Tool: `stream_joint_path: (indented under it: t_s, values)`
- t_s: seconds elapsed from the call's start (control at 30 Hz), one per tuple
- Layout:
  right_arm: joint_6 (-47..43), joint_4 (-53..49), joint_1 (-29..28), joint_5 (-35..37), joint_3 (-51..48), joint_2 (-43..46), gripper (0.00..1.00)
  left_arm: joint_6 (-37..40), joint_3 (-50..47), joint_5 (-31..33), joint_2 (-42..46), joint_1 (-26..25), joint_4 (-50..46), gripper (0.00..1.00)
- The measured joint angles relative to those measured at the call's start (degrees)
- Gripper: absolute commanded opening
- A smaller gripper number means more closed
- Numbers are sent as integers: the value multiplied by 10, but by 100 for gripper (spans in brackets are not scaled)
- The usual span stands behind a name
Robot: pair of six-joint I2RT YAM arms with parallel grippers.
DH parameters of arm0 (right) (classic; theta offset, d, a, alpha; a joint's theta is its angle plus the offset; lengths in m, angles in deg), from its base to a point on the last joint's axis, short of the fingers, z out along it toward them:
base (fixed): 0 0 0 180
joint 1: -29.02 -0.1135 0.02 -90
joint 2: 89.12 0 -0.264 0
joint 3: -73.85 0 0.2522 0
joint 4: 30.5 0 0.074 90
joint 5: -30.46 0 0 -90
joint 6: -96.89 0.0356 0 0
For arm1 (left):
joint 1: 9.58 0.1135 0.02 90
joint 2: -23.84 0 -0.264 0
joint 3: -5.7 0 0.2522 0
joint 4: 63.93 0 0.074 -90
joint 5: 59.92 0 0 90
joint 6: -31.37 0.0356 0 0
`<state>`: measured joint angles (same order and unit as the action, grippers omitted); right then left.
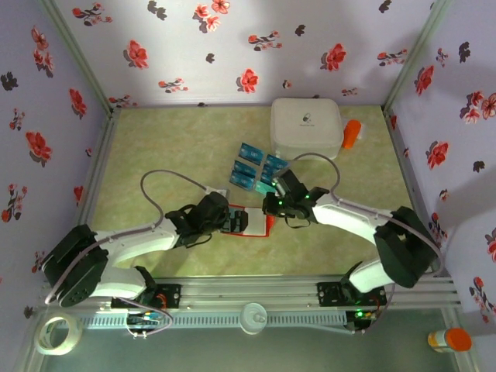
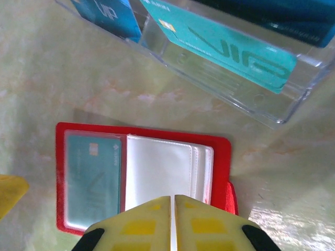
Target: Put the credit cards into the card holder
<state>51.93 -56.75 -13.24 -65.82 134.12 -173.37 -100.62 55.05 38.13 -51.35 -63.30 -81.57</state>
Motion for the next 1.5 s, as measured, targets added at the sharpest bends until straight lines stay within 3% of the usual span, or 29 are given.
stream_joint_path:
  t_s: [0.27,0.9,1.5]
  values:
    - [16,28,0,-14,9,-63,7,23,13,-3,-36,-9,14,92]
    - [-11,23,0,-28,45,-131,5,35,13,-4,-83,-12,35,96]
    - [-9,46,-12,-58,49,-141,4,37,13,-4,-111,-12,46,97]
